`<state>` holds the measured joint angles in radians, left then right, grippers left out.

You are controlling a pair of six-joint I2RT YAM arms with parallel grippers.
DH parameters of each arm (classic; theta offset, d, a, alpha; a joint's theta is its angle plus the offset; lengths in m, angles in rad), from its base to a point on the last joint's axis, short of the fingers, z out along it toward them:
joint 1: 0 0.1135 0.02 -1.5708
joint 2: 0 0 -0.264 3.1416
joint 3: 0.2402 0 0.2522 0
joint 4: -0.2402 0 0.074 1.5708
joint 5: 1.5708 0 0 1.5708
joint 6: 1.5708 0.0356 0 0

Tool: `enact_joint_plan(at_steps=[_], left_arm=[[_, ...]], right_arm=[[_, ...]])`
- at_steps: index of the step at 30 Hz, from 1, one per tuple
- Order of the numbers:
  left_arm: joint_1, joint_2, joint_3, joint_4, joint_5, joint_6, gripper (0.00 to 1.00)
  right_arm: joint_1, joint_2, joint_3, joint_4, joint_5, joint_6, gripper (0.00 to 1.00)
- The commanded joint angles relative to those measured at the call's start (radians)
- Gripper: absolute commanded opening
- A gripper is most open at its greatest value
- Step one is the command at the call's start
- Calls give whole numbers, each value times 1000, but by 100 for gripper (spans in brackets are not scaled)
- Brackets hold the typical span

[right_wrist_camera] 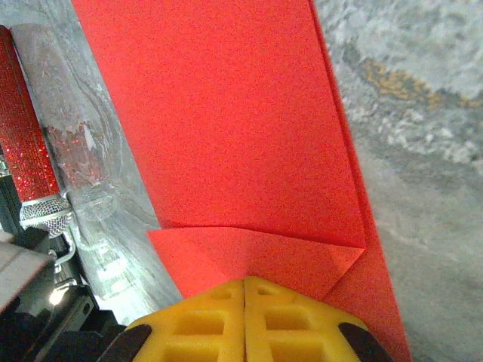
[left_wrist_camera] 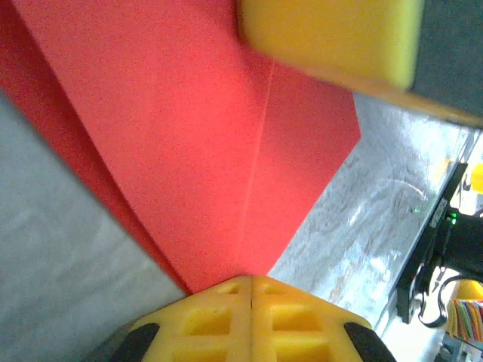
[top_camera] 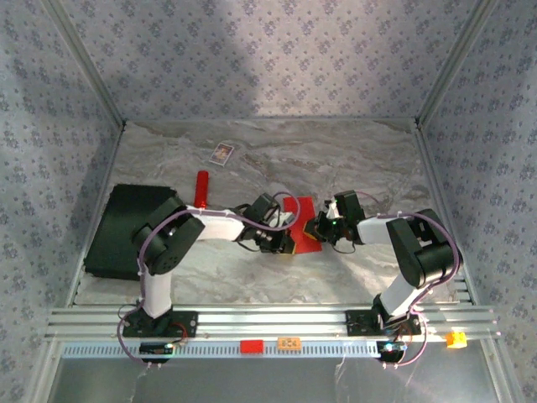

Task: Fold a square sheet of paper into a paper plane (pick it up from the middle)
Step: Fold the triangle a second time at the center of the table.

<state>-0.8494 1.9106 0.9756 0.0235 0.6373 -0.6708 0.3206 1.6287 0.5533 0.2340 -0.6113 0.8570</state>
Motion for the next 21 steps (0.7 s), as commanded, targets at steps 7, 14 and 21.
enact_joint_plan(at_steps=[7, 14, 21], left_arm=[[-12, -99, -2, 26, -10, -4, 2], [18, -41, 54, 76, -50, -43, 2], [19, 59, 105, 11, -52, -29, 2]], right_arm=[[-5, 11, -26, -65, 44, 7, 10], [-3, 15, -27, -58, 42, 10, 10], [3, 17, -25, -37, 27, 17, 10]])
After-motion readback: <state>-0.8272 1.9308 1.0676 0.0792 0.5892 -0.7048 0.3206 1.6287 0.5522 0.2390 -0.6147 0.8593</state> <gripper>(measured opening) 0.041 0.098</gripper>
